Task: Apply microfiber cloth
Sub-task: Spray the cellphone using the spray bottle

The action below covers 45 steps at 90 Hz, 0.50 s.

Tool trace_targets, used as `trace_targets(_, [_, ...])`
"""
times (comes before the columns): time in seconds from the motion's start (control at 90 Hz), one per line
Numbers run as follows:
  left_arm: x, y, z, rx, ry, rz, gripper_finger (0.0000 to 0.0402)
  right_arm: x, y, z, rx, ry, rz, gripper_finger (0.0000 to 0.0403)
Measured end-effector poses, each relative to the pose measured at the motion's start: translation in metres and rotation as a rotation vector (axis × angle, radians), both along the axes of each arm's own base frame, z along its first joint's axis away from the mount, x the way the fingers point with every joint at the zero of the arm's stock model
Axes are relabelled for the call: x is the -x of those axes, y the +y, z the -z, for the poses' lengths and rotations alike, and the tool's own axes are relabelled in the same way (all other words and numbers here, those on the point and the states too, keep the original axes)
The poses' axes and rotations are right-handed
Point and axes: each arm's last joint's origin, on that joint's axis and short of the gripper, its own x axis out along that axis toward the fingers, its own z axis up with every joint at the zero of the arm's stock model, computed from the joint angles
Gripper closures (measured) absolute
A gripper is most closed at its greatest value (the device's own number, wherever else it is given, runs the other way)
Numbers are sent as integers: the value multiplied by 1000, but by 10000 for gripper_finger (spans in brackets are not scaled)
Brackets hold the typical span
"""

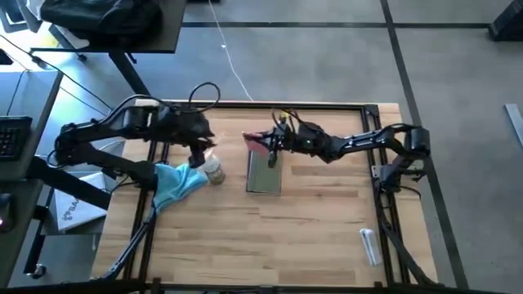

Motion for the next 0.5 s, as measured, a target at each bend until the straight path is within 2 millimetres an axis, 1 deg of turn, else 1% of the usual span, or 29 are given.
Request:
trace_targets(0.133, [9, 3, 21, -59, -94, 56, 273, -3, -15, -12, -13, -16, 23, 402])
trace_targets(0.289, [19, 8, 36, -150, -197, 135, 273, -3, -28, -16, -46, -7, 25, 402])
trace_targets(0.4, [23, 17, 47, -130, -288, 211, 274, -5, -34, -13, -48, -13, 1, 402])
trace_targets(0.5, [25, 30, 62, -64, -303, 237, 282, -14, -38, -6, -76, 1, -56, 402])
